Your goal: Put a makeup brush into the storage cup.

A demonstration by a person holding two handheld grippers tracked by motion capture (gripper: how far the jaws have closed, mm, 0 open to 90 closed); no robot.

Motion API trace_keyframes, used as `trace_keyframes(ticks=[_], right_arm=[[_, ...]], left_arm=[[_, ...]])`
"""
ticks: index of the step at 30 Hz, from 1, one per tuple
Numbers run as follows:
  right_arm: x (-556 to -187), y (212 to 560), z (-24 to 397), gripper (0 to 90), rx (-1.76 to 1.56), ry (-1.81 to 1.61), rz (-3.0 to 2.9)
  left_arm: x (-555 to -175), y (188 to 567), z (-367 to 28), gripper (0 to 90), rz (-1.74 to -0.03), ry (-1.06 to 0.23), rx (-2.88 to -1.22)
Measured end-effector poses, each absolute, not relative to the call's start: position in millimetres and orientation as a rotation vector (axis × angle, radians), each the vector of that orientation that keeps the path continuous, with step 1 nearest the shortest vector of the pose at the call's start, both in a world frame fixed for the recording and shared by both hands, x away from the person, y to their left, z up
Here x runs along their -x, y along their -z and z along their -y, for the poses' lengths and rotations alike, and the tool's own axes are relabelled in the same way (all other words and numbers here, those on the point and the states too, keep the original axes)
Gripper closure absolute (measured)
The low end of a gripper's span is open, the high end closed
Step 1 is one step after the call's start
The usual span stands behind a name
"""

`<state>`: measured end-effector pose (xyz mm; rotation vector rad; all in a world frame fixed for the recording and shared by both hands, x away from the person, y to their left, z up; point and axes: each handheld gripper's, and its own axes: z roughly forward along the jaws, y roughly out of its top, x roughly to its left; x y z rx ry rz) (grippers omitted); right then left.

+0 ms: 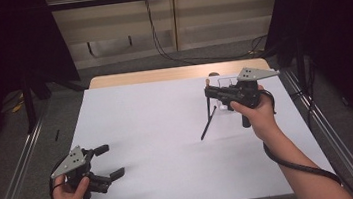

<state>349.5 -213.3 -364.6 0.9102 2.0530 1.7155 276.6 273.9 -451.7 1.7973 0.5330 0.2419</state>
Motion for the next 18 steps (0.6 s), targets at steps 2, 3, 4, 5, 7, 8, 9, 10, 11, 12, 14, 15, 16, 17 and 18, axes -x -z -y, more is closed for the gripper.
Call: trace_keyframes(ticks=[2,3,4,5,7,8,9,10,11,12,14,15,16,17,18], right_arm=[[-351,362,215,84.3,-0.91,-1.711,-2.049],[-353,362,215,84.4,-0.907,-1.709,-2.046],[-354,361,216,84.3,-0.911,-1.712,-2.042],[-355,360,217,84.3,-0.916,-1.713,-2.039],[-358,359,219,84.4,-0.925,-1.711,-2.034],[-360,358,220,84.3,-0.929,-1.708,-2.032],[-361,358,220,84.3,-0.933,-1.703,-2.032],[-362,358,221,84.3,-0.936,-1.7,-2.032],[-363,358,222,84.3,-0.941,-1.696,-2.03],[-364,358,223,84.3,-0.945,-1.693,-2.027],[-367,358,225,84.3,-0.957,-1.692,-2.02],[-368,358,226,84.4,-0.957,-1.691,-2.016],[-369,357,228,84.3,-0.958,-1.684,-2.013],[-370,357,229,84.3,-0.962,-1.68,-2.011],[-371,357,230,84.3,-0.962,-1.678,-2.007]], left_arm=[[-276,452,-274,0.5,-0.538,-0.241,-1.791],[-276,452,-275,0.5,-0.538,-0.238,-1.794],[-276,453,-275,0.5,-0.54,-0.245,-1.792],[-276,453,-275,0.5,-0.54,-0.247,-1.794],[-276,453,-275,0.5,-0.539,-0.242,-1.792],[-276,453,-275,0.5,-0.539,-0.241,-1.792],[-276,453,-275,0.5,-0.54,-0.241,-1.794],[-276,453,-275,0.5,-0.538,-0.234,-1.798],[-276,453,-275,0.5,-0.537,-0.235,-1.8],[-276,453,-275,0.5,-0.536,-0.236,-1.801],[-276,453,-275,0.4,-0.535,-0.231,-1.797],[-276,453,-275,0.5,-0.533,-0.234,-1.799],[-276,453,-274,0.4,-0.533,-0.232,-1.796],[-276,452,-274,0.5,-0.532,-0.232,-1.798],[-276,453,-274,0.4,-0.531,-0.232,-1.799]])
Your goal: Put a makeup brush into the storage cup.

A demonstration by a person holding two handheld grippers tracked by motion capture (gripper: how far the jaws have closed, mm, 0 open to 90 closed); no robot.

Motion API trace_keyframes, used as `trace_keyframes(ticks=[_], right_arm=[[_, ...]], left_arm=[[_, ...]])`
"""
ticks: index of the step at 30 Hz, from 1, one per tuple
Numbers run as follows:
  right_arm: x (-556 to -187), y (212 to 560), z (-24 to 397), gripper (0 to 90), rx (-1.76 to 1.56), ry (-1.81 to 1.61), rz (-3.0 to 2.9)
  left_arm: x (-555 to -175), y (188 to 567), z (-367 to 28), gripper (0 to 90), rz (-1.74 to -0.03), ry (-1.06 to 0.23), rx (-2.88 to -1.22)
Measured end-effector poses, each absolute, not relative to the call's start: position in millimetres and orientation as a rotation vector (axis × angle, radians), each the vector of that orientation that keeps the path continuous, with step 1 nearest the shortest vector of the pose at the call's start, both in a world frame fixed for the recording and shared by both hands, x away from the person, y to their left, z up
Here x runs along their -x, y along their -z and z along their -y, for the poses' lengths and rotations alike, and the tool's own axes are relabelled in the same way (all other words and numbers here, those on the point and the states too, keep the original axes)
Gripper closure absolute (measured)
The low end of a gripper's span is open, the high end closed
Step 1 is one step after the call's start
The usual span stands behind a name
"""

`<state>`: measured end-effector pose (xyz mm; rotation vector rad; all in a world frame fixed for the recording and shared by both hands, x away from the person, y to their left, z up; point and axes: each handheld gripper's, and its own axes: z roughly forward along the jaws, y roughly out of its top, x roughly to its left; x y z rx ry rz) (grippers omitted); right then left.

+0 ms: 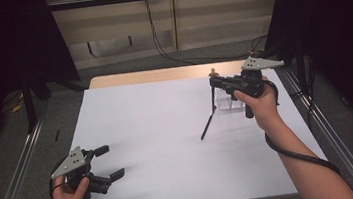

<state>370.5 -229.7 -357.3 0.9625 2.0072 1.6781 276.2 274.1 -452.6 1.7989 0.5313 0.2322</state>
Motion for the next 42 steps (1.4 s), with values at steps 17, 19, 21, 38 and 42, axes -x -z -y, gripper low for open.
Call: trace_keyframes(ticks=[17,19,21,38,42], right_arm=[[-384,354,244,84.4,-1.012,-1.638,-1.96],[-386,354,245,84.3,-1.018,-1.632,-1.957],[-386,355,246,84.3,-1.023,-1.635,-1.951],[-396,354,266,84.3,-1.066,-1.589,-1.898],[-396,353,270,84.4,-1.069,-1.574,-1.893]], left_arm=[[-276,454,-273,0.5,-0.529,-0.231,-1.812],[-276,455,-273,0.5,-0.527,-0.234,-1.812],[-277,454,-273,0.5,-0.523,-0.229,-1.814],[-277,456,-272,0.5,-0.528,-0.225,-1.814],[-277,456,-272,0.5,-0.529,-0.222,-1.813]])
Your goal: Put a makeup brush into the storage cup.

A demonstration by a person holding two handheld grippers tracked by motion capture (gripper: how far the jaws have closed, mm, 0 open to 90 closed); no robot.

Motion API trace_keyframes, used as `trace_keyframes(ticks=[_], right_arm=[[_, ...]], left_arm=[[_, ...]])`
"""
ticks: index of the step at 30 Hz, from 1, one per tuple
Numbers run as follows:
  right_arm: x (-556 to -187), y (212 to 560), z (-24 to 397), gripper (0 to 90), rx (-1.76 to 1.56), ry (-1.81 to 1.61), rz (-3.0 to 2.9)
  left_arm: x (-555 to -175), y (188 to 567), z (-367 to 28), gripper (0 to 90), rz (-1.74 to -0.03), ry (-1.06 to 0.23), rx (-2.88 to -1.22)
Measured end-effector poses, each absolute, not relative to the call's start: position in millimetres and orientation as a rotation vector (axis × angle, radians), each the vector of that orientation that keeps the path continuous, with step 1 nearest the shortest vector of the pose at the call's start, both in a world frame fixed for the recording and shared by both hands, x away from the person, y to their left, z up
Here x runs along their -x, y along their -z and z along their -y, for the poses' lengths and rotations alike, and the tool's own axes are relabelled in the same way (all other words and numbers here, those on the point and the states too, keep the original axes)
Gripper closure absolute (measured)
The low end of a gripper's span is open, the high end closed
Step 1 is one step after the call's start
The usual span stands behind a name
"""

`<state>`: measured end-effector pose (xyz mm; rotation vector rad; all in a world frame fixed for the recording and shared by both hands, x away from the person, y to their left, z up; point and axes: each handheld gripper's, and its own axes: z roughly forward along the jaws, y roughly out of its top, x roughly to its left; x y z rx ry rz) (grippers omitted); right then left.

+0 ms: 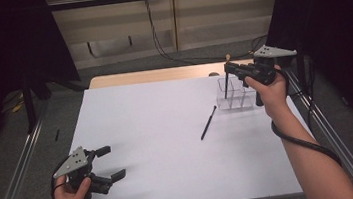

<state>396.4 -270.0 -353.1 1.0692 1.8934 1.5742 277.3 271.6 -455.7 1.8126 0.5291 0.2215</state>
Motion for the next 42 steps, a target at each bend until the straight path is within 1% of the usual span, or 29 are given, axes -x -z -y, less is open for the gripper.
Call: trace_keyframes(ticks=[17,42], right_arm=[[-400,348,292,84.3,-1.109,-1.528,-1.858],[-407,343,313,84.3,-1.151,-1.47,-1.794]], left_arm=[[-277,456,-271,0.5,-0.53,-0.22,-1.813],[-277,456,-272,0.5,-0.53,-0.224,-1.818]])
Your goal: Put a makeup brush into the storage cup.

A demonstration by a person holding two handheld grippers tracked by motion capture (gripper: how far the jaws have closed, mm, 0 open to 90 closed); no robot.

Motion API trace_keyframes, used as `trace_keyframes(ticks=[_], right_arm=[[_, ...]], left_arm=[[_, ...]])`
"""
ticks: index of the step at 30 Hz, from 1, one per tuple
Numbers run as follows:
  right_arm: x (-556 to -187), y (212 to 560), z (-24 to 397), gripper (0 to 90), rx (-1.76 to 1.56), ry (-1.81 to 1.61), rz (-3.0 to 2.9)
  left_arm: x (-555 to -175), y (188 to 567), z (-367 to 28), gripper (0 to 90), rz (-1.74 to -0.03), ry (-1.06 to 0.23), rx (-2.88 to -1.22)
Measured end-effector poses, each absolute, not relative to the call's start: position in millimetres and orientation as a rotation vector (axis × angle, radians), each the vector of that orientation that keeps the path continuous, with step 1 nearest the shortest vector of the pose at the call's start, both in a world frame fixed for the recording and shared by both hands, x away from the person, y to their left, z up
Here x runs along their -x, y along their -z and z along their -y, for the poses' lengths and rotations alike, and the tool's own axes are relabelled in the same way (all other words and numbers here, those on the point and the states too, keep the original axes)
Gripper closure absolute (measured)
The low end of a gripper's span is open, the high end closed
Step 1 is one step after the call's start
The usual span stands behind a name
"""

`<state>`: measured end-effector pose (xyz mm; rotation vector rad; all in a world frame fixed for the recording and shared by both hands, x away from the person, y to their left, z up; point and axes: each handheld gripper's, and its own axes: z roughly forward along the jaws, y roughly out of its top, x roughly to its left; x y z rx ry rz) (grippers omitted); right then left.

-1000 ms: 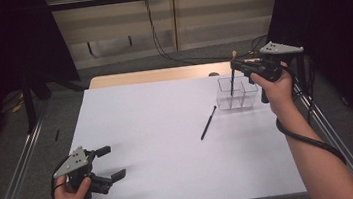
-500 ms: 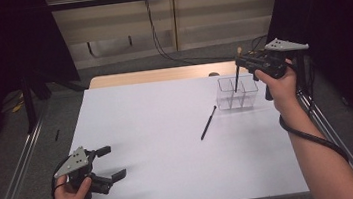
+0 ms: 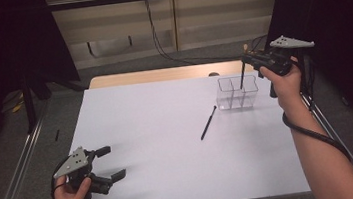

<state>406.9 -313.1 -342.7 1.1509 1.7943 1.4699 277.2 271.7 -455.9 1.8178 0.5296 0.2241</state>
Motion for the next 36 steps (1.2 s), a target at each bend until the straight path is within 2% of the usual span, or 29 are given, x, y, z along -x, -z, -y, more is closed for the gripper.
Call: trace_keyframes(ticks=[36], right_arm=[[-414,363,330,84.3,-1.2,-1.398,-1.761]], left_arm=[[-277,456,-271,0.5,-0.53,-0.228,-1.825]])
